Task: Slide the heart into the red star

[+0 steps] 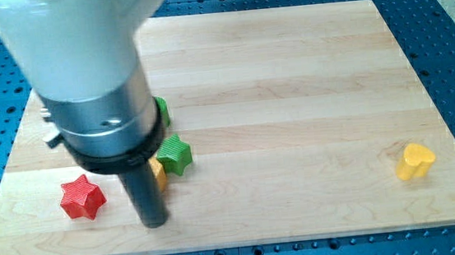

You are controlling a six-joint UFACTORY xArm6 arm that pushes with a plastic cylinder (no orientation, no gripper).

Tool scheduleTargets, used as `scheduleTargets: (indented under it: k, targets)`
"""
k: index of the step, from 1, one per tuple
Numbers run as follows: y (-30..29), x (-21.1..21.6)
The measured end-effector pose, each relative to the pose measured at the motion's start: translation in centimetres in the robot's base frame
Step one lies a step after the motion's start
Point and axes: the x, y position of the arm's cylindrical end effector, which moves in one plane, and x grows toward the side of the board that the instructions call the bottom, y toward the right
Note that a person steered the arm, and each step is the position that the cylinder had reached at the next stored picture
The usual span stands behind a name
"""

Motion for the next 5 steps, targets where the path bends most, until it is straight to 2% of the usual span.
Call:
scheduleTargets:
  k: [2,3,4,5]
  targets:
    - [4.2,-0.3]
    - [8.7,-0.4]
    - [13.0,-3.7]
    - [20.8,-7.6]
